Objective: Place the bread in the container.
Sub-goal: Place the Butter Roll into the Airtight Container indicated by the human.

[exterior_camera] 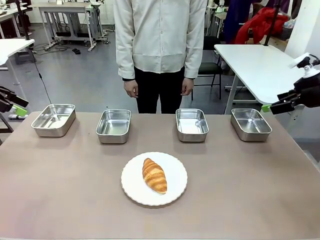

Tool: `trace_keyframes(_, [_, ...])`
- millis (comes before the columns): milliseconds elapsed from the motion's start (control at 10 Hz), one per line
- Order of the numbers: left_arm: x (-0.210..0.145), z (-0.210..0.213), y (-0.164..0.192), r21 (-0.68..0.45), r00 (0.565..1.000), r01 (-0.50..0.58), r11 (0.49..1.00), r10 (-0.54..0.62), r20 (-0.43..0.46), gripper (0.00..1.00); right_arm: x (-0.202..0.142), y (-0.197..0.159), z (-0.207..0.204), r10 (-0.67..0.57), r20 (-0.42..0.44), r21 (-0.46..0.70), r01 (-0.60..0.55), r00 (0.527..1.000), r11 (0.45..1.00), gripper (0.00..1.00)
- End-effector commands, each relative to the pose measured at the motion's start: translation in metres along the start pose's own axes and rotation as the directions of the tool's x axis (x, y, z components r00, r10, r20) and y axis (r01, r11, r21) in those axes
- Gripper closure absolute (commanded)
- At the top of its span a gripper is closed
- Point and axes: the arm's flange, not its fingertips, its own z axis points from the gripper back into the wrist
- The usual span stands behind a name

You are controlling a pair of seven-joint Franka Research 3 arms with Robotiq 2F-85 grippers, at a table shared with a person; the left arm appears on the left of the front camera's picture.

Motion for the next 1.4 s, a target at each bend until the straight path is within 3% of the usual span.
trace_keyframes(0, [0.006, 0.004, -0.014, 0.005, 0.999, 0.023, 1.000, -0.023, 0.025, 0.00, 0.008, 0.008, -0.003, -0.008, -0.027, -0.018, 0.007, 1.000, 1.000, 0.00])
trace_keyframes(200, [0.005, 0.001, -0.005, 0.004, 1.000, -0.001, 1.000, 0.001, -0.003, 0.00, 0.002, 0.003, -0.002, 0.003, -0.008, 0.002, -0.003, 1.000, 1.000, 0.00])
trace_keyframes(400, [0.009, 0.031, 0.012, -0.010, 0.996, 0.064, 0.998, -0.064, 0.064, 0.00, -0.017, -0.047, 0.011, 0.028, 0.052, 0.035, -0.030, 0.998, 0.999, 0.00])
trace_keyframes(600, [-0.001, 0.051, 0.016, 0.008, 0.988, 0.090, 0.996, -0.091, 0.124, 0.00, -0.040, -0.067, 0.026, 0.019, 0.099, 0.047, -0.024, 0.995, 0.999, 0.00])
trace_keyframes(900, [-0.018, 0.076, 0.018, 0.065, 0.973, 0.119, 0.991, -0.129, 0.193, 0.00, -0.067, -0.076, 0.049, 0.020, 0.106, 0.030, -0.024, 0.994, 0.999, 0.00])
trace_keyframes(1300, [-0.030, 0.075, 0.029, 0.073, 0.973, 0.122, 0.990, -0.133, 0.189, 0.00, -0.076, -0.090, 0.066, 0.042, 0.106, 0.060, -0.049, 0.993, 0.997, 0.00])
